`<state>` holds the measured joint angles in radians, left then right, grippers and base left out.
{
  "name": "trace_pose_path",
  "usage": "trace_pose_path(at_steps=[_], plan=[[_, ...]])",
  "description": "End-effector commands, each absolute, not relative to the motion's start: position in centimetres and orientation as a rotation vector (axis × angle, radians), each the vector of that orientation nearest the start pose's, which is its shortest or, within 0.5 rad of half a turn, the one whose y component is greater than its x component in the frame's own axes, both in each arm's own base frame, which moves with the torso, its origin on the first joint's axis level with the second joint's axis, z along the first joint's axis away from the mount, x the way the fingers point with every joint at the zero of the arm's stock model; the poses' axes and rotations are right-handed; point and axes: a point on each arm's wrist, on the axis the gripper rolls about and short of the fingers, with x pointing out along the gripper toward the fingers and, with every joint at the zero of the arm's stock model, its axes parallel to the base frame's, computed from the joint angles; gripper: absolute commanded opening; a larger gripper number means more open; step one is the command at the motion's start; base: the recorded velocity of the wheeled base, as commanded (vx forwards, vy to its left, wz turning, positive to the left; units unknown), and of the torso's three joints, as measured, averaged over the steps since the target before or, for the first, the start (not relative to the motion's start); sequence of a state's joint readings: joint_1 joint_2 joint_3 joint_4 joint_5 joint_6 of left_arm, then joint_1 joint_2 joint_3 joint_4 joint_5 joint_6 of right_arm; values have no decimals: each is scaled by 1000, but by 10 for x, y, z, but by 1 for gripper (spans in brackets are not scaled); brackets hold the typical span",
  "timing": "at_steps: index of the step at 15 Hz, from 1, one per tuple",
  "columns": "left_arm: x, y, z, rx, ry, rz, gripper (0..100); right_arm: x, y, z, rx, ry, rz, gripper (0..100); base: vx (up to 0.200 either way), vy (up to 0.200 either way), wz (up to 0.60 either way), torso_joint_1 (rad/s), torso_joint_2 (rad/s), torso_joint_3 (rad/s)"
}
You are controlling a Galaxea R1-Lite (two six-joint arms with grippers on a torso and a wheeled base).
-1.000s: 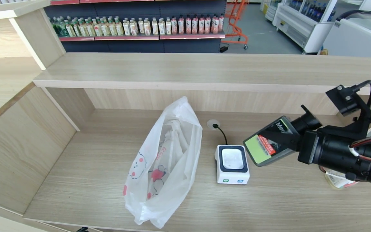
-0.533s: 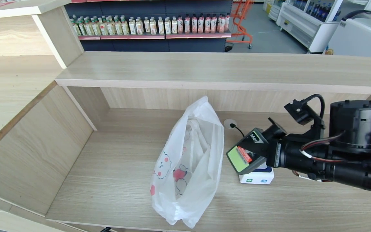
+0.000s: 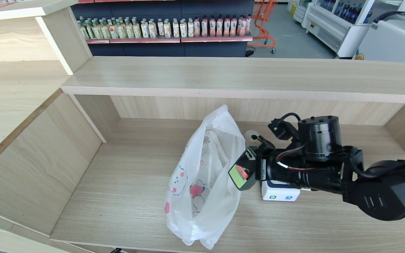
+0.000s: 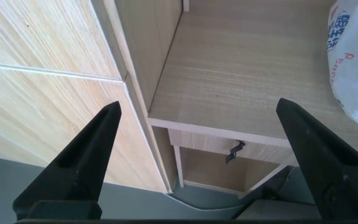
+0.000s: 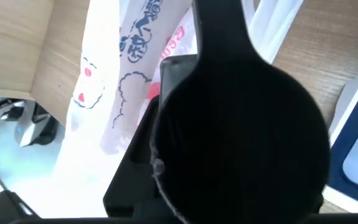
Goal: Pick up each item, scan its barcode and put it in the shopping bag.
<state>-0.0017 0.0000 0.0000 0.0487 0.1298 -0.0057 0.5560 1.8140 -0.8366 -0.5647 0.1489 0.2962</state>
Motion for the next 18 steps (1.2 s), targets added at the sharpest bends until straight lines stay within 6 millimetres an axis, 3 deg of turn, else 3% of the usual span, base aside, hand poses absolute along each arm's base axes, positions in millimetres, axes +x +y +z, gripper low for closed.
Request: trace_pose_path(at_steps=[1,5,11,12,15,18], plan=[[-23,3,70,-3,50,129,100,290,197,127,113,527,625,0,0,0,0,0,0,0],[-23,3,70,-3,50,129,100,316,219,111,12,450,666,0,0,0,0,0,0,0],[-23,3,70,-3,50,131,100,326,235,92,-250,344,741,0,0,0,0,0,0,0],[-23,3,70,-3,50,129,100,325,235,91,-287,333,748,100,0,0,0,0,0,0],[-23,3,70,-3,50,129,100,327,237,104,-171,297,738,100,0,0,0,0,0,0],[-23,3,70,-3,50,129,100,318,230,138,81,302,723,100,0,0,0,0,0,0]])
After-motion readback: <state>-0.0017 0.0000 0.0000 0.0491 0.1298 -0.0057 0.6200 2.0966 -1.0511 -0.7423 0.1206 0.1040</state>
